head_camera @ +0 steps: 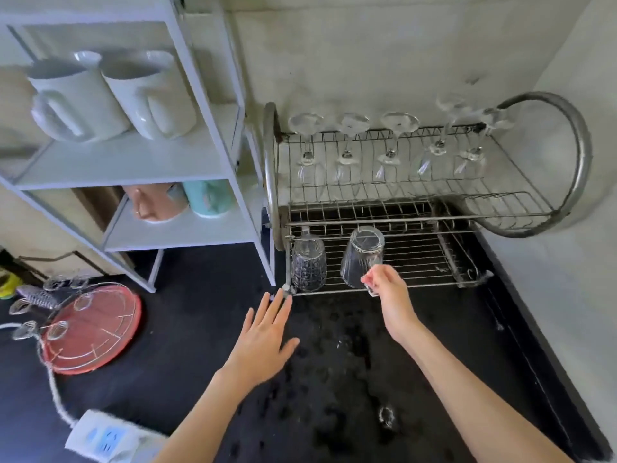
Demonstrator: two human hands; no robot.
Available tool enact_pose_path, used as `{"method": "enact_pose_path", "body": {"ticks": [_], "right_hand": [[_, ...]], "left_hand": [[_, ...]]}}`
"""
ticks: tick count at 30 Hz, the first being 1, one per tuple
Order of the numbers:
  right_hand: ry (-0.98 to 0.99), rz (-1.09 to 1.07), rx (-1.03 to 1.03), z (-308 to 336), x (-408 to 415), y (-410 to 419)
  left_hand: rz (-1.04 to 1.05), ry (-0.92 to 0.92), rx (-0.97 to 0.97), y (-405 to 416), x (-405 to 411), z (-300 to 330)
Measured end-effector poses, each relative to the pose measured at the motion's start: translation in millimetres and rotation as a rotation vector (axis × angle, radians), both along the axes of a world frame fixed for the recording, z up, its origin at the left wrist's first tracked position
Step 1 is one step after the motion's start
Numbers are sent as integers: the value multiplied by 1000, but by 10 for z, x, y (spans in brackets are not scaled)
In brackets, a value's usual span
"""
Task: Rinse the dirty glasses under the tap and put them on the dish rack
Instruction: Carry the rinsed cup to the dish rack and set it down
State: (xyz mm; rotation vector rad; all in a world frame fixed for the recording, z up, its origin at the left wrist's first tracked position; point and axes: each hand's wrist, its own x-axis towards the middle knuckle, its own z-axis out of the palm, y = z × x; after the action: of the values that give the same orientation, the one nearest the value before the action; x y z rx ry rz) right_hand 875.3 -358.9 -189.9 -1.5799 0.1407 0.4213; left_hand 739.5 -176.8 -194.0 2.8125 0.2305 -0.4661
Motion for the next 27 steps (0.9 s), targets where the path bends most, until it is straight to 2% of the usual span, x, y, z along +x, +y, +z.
{"method": "enact_pose_path", "body": {"ticks": [8, 14, 19, 23, 27], "right_hand": [[72, 153, -18, -229, 278, 186], [86, 170, 5, -299, 259, 250], [63, 171, -2, -338, 200, 272], [62, 208, -78, -317, 201, 220], [-19, 307, -247, -279, 72, 128]], "left_hand": [[78, -25, 35, -104, 255, -163], [82, 63, 87, -96, 274, -177], [86, 30, 61, -104, 302, -175], [84, 36, 37, -81, 291, -176], [0, 79, 24, -35, 284, -133]]}}
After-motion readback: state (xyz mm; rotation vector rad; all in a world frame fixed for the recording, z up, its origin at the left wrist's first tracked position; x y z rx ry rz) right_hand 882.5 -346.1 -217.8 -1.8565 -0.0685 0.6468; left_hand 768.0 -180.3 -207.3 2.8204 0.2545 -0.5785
